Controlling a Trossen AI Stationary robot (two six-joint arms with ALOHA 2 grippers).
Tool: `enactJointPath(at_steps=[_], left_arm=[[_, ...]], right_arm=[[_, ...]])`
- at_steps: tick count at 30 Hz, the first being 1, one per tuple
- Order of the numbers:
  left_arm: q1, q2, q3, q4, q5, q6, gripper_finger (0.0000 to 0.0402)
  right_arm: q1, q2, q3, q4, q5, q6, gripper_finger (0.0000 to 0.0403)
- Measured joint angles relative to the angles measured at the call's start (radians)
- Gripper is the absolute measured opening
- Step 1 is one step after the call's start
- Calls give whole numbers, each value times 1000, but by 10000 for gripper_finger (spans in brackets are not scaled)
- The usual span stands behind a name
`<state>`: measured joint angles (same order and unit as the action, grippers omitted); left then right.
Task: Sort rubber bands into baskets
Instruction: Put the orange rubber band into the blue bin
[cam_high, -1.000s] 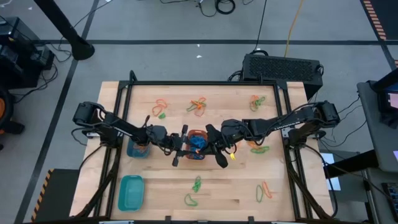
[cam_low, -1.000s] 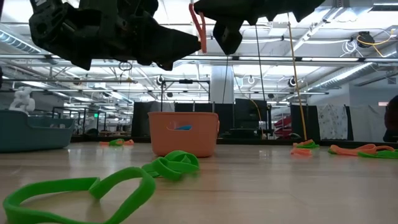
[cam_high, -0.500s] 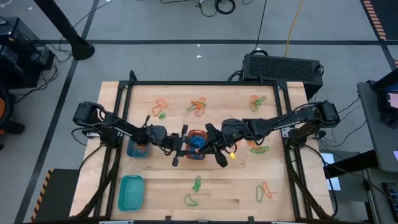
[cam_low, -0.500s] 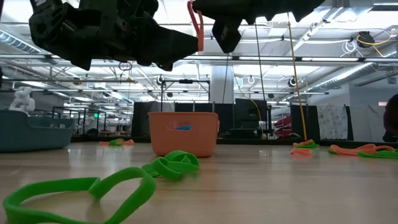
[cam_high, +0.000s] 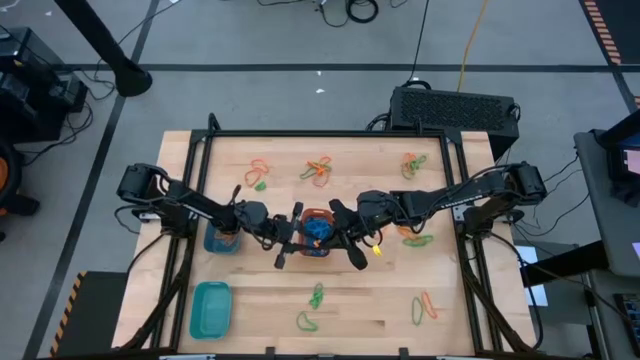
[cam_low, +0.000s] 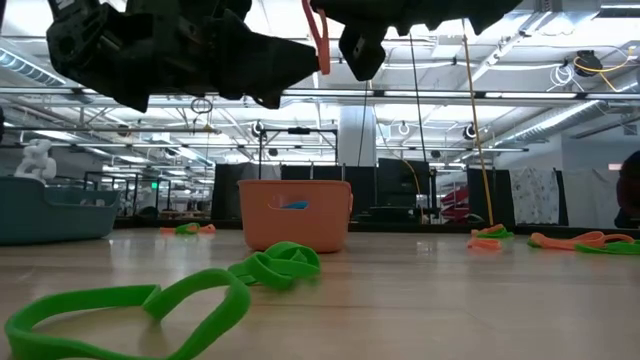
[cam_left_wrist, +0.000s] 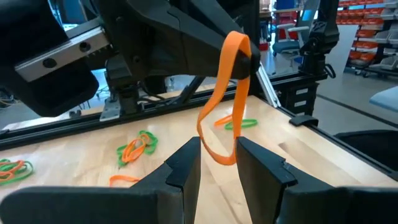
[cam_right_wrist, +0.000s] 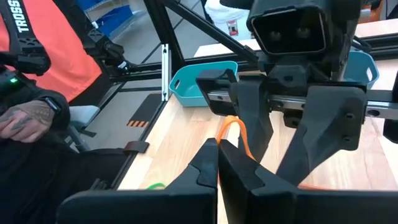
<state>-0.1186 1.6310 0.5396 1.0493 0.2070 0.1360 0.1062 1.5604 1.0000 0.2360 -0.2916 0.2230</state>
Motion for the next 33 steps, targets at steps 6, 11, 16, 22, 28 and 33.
enactJointPath(at_steps=[6,11,16,22,28,33], left_arm=[[-2,0,6,19,-1,-2,109],[-8,-1,35,5,-2,-26,109],[-13,0,41,-30,-5,-24,109],[-13,0,41,-44,-13,-17,107],[-13,0,42,-39,-13,7,39],[-13,0,42,-38,-13,10,10]], right_arm=[[0,0,0,0,0,-4,0],[0,0,0,1,0,-4,0],[1,0,0,1,-2,-3,0],[0,0,0,0,-19,0,0],[0,0,0,0,-21,0,0],[-3,0,0,0,-21,0,2]])
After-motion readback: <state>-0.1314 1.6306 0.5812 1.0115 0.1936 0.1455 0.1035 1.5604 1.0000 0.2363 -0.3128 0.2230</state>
